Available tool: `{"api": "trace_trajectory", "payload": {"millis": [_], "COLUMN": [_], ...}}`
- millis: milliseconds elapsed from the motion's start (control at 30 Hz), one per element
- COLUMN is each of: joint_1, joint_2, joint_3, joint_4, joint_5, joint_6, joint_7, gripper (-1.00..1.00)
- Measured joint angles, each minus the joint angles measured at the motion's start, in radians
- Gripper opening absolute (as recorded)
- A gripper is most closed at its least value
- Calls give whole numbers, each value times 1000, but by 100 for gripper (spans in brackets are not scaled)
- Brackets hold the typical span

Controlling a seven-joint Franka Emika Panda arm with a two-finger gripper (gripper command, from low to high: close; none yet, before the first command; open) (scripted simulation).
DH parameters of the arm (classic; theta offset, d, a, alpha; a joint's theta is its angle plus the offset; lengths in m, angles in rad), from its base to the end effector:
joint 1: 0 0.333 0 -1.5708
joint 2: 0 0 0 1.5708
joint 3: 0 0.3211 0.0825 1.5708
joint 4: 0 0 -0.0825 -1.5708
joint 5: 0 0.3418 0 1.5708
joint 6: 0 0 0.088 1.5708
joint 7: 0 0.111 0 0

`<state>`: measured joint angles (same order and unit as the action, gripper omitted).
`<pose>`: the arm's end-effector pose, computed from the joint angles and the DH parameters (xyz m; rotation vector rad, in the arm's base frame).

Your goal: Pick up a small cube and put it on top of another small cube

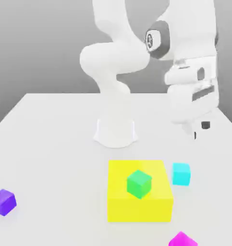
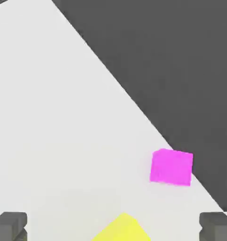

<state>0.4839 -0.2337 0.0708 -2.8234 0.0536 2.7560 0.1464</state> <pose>0.3080 0.1873 0.3216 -3.0188 -0.5490 -0.2358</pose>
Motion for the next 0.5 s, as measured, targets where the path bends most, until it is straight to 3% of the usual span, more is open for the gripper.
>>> {"api": "trace_trajectory", "payload": {"millis": [167, 333, 367, 500], "joint_1": [79, 156, 171, 171], "joint_2": [239, 426, 458, 458], "joint_3": [49, -43, -58, -57], "joint_4": [-101, -76, -70, -70], "joint_5": [-61, -135, -136, -138], "joint_6": [183, 336, 362, 361], "joint_7": [-106, -60, -59, -57], "gripper": [0, 0, -100, -100]}}
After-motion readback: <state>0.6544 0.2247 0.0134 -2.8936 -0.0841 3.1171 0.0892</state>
